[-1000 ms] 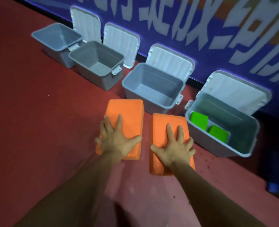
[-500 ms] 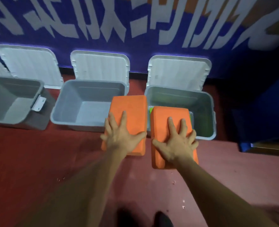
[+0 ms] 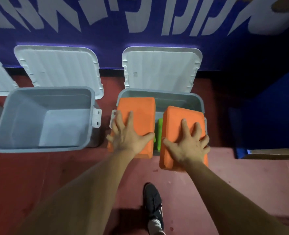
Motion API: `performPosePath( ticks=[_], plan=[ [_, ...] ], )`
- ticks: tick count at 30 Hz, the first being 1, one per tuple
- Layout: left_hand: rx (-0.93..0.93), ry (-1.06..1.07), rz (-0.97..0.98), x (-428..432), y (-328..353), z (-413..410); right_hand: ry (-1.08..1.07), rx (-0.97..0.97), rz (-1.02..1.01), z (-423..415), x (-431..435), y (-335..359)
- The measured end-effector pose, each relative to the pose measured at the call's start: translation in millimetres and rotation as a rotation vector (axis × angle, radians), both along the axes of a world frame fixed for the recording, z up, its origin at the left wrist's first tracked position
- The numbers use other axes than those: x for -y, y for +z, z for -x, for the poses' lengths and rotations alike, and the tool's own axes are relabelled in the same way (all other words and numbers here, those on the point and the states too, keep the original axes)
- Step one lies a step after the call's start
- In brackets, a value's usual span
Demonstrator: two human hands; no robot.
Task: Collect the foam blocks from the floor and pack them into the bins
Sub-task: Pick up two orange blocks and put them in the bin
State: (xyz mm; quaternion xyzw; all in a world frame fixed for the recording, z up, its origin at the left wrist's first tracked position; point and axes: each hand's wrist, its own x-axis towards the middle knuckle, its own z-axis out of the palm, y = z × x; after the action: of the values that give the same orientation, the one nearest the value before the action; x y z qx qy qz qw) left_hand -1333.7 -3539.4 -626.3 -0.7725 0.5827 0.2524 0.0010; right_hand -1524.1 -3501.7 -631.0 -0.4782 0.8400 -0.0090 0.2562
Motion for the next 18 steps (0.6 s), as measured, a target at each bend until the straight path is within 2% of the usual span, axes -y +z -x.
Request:
performPosePath(
  ticks=[4, 10, 18],
  plan=[
    [-0.014, 0.001, 0.013, 31.1, -10.5, 24.1, 0.021, 0.072, 0.016, 25.6, 34.0, -6.6],
    [-0.072, 0.033, 0.094, 55.0, -29.0, 42.7, 0.096, 0.248, 0.161, 29.2, 73.1, -26.4],
    [-0.147, 0.166, 0.214, 8.4, -46.7, -29.2, 0.335, 0.236, 0.051, -45.9, 59.8, -31.8]
  ],
)
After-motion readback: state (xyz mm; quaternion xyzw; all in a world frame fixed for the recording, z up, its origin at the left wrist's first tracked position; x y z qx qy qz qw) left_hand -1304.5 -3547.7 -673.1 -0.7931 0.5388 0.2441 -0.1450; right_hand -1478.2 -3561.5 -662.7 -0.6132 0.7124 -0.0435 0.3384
